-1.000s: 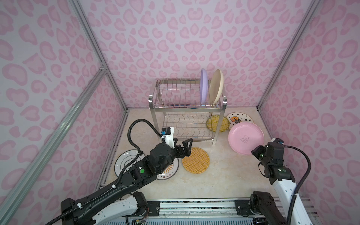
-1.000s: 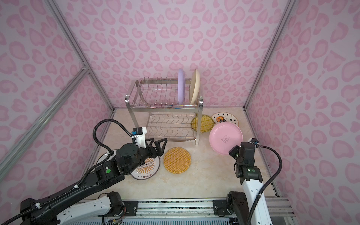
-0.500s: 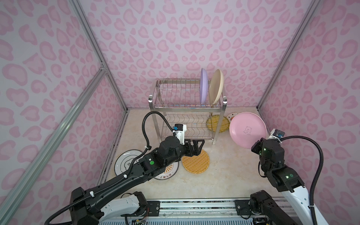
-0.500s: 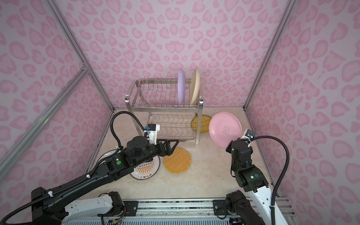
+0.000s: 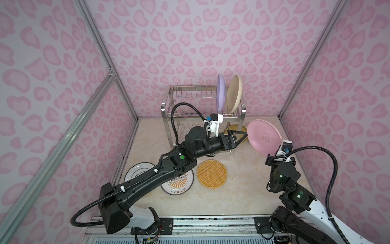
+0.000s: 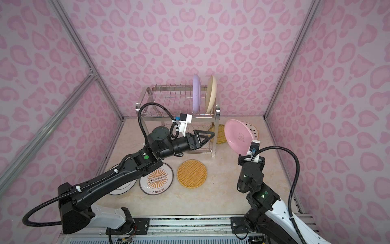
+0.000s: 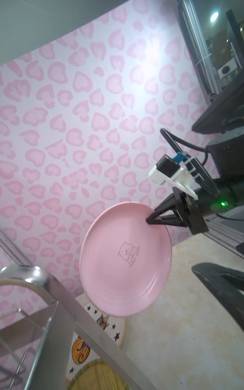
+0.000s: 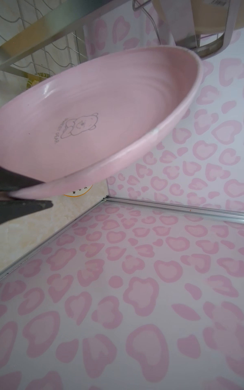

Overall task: Load plates into a dish rack
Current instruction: Pick up the plate from the middle-right of the table, then place the plate on the dish rack.

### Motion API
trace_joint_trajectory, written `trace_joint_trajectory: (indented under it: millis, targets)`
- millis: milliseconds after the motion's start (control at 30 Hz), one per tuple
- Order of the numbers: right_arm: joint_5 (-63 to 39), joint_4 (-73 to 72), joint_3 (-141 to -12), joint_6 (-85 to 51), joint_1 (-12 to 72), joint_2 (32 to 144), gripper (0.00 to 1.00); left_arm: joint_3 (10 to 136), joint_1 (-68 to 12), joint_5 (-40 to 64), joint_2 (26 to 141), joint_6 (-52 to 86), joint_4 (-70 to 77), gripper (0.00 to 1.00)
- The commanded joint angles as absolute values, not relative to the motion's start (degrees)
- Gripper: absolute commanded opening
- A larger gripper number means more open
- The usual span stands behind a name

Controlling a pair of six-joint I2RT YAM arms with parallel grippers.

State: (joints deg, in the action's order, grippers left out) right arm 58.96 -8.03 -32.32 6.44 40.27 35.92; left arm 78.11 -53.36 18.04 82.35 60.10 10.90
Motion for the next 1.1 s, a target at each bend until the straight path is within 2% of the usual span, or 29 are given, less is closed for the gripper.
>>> trace_joint_trajectory:
  millis: [0, 100, 200, 400, 567, 667, 767, 867, 967, 1067]
  targets:
    - [62.9, -33.0, -29.8, 24.0, 41.7, 37.5, 0.0, 85.4, -53.3, 23.1, 87.2, 64.5, 11.3, 0.94]
    - [60.8, -40.1, -27.3, 31.5, 42.0, 37.9, 0.0, 90.6, -53.3, 25.7, 92.9, 67.6, 11.3, 0.9]
    - [57.8, -49.0, -23.1, 38.6, 42.0, 36.5, 0.0, 94.8, -53.4, 26.5, 97.0, 68.7, 7.8, 0.89]
    - [53.0, -47.3, -20.9, 41.6, 43.1, 34.3, 0.0, 102.7, -53.5, 27.2, 103.1, 67.8, 4.0, 0.87]
    - [53.5, -49.8, -20.6, 45.5, 45.3, 35.4, 0.0, 106.9, -53.6, 26.4, 107.5, 70.6, 3.1, 0.8]
    - [54.0, -51.5, -20.2, 47.0, 46.3, 35.9, 0.0, 109.8, -53.9, 26.5, 109.7, 72.3, 2.8, 0.72]
    - [54.7, -52.2, -20.0, 48.1, 46.6, 36.5, 0.0, 110.5, -54.3, 26.1, 110.7, 74.0, 3.0, 0.57]
    - [55.4, -53.2, -20.0, 49.3, 46.6, 37.0, 0.0, 110.0, -55.0, 25.3, 110.7, 74.9, 2.9, 0.48]
    - [55.6, -53.3, -20.1, 49.3, 46.7, 37.1, 0.0, 109.4, -55.8, 24.8, 110.5, 75.3, 3.0, 0.45]
    - [55.8, -53.0, -20.0, 49.5, 46.8, 36.9, 0.0, 109.3, -56.1, 24.5, 110.6, 75.8, 2.9, 0.38]
